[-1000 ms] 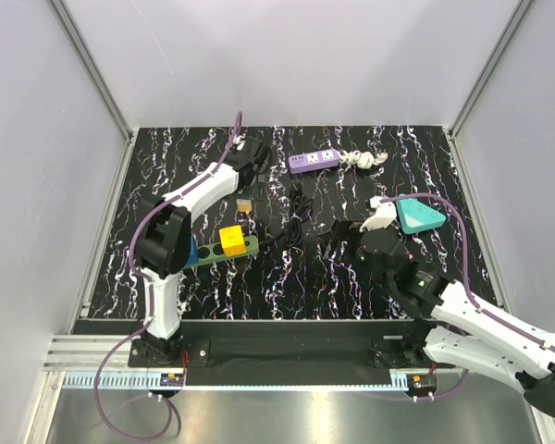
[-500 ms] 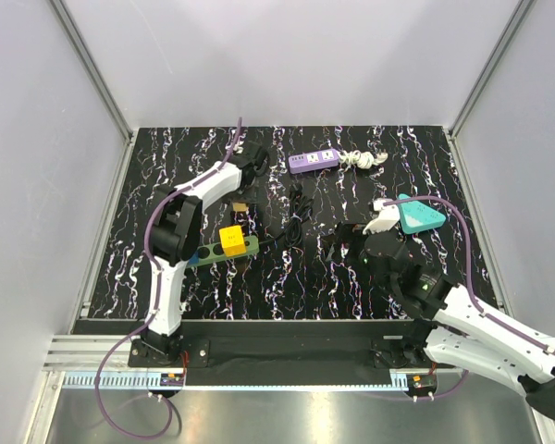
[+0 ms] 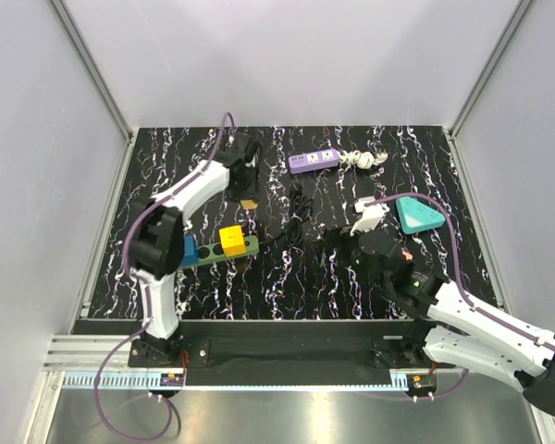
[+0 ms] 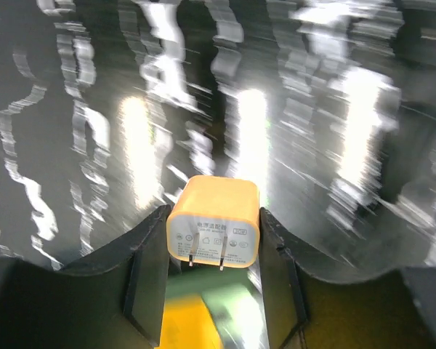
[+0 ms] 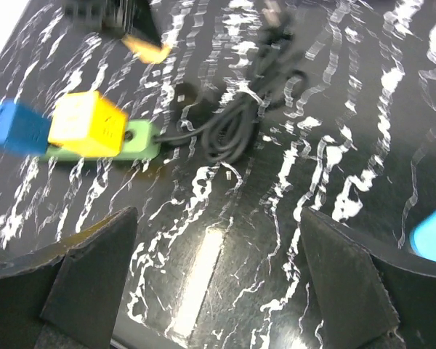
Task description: Insert the plug
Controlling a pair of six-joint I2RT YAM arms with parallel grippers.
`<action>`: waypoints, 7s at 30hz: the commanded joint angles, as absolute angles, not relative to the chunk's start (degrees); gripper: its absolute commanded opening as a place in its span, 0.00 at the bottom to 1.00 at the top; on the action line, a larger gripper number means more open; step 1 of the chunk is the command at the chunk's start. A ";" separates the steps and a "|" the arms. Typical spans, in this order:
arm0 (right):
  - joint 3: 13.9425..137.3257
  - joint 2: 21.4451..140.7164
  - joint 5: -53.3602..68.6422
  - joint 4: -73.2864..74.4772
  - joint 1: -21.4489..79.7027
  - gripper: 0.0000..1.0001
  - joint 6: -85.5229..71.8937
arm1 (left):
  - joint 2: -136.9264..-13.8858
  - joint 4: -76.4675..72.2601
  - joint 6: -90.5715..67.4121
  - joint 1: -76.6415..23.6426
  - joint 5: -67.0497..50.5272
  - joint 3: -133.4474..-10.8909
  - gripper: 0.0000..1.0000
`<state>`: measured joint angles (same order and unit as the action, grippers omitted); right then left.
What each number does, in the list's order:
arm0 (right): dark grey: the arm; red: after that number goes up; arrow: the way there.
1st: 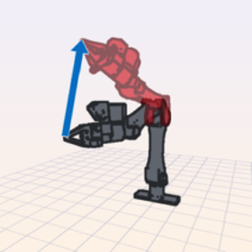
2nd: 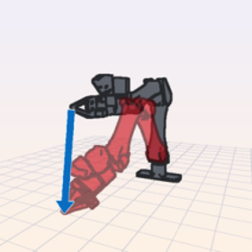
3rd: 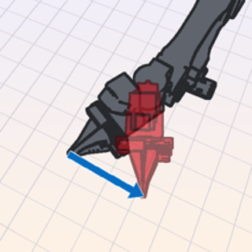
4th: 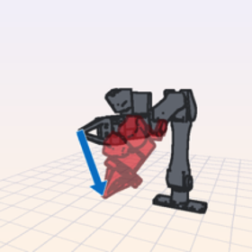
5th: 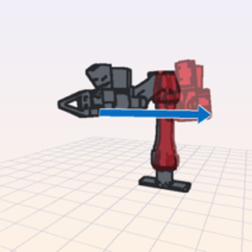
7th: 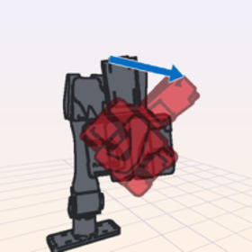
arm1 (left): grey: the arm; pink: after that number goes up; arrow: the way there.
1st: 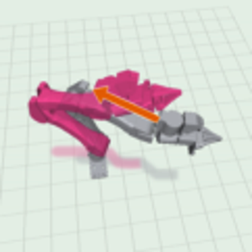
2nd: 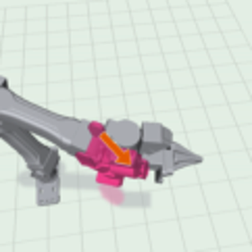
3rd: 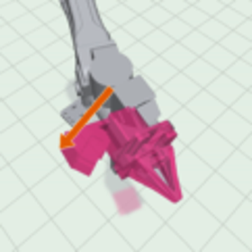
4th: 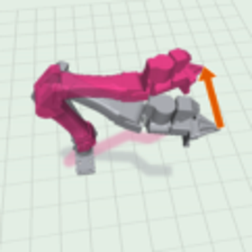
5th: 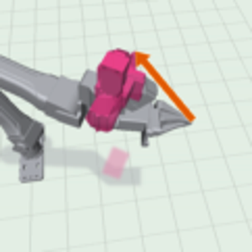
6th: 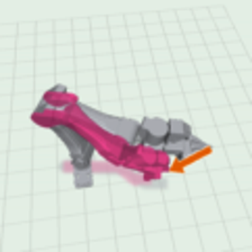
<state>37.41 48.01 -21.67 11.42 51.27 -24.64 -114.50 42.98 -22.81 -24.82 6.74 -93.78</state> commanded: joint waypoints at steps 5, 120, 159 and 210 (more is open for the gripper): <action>30.95 40.35 -7.83 -12.81 51.15 0.97 -7.66 | -89.07 28.85 -31.96 -24.96 -33.95 -82.81 0.00; 116.44 126.72 -23.65 53.70 -15.55 0.00 -4.48 | -61.08 36.39 -14.24 -30.85 -13.72 -56.95 0.91; 88.68 102.13 -4.49 62.93 -7.65 0.00 -7.40 | -58.98 36.12 -14.77 -30.32 -14.67 -56.78 0.89; 113.03 126.38 14.15 72.42 -11.25 0.00 6.06 | -57.13 34.37 -14.41 -30.15 -13.18 -55.99 0.89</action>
